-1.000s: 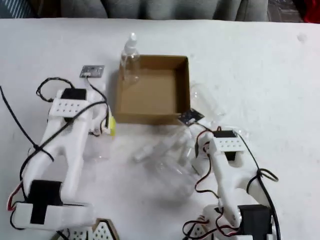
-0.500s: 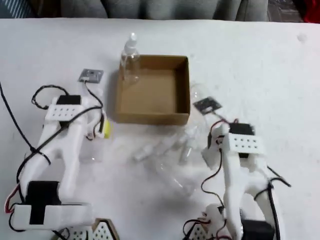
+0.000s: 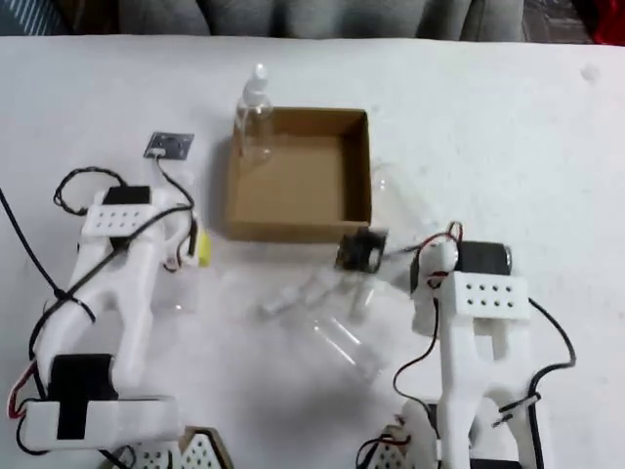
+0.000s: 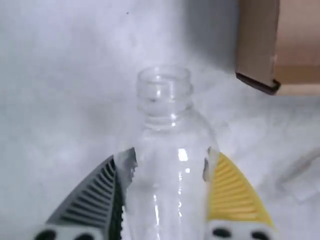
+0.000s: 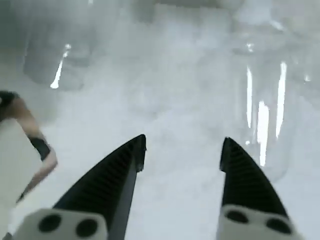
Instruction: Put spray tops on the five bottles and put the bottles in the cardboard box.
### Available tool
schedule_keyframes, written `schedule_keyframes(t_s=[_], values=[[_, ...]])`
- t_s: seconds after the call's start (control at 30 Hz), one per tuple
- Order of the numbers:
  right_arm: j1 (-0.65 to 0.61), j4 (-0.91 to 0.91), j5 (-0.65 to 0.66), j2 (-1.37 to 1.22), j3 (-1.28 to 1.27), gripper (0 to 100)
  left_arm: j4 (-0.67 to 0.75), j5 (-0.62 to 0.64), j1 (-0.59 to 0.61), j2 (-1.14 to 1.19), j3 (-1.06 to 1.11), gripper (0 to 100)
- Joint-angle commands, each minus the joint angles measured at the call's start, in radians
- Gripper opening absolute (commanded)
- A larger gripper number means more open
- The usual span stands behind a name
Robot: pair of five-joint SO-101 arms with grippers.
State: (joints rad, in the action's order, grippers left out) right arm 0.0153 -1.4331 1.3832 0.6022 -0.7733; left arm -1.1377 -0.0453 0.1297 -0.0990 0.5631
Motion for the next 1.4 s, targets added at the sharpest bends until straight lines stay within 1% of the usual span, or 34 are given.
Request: schedule_keyframes(t_s=[0.0,0.17,0.23,0.37,0.5,0.97,1.07,1.23,1.37], values=[[-0.028,0.018,0.393,0.028,-0.043,25.1,0.018,-0.015,0.013,-0.065,0.000,2],[-0.074,0.117,0.505,0.027,-0.094,25.7,0.041,-0.015,0.013,-0.065,0.028,2],[-0.107,0.157,0.520,0.027,-0.114,25.6,0.041,-0.017,0.013,-0.067,0.028,2],[-0.185,0.206,0.517,0.027,-0.140,25.5,0.041,-0.017,0.013,-0.067,0.026,2],[-0.223,0.268,0.517,0.027,-0.170,25.5,0.041,-0.017,0.013,-0.067,0.026,2],[-0.229,0.552,0.517,0.025,-0.336,25.5,0.041,-0.017,0.013,-0.067,0.025,2],[-0.252,0.578,0.516,0.024,-0.359,25.4,0.041,-0.017,0.013,-0.067,0.025,2],[-0.278,0.598,0.516,-0.079,-0.336,25.4,0.041,-0.017,0.013,-0.067,0.025,2],[-0.275,0.624,0.434,-0.234,-0.233,25.2,0.041,-0.017,0.019,-0.067,0.025,2]])
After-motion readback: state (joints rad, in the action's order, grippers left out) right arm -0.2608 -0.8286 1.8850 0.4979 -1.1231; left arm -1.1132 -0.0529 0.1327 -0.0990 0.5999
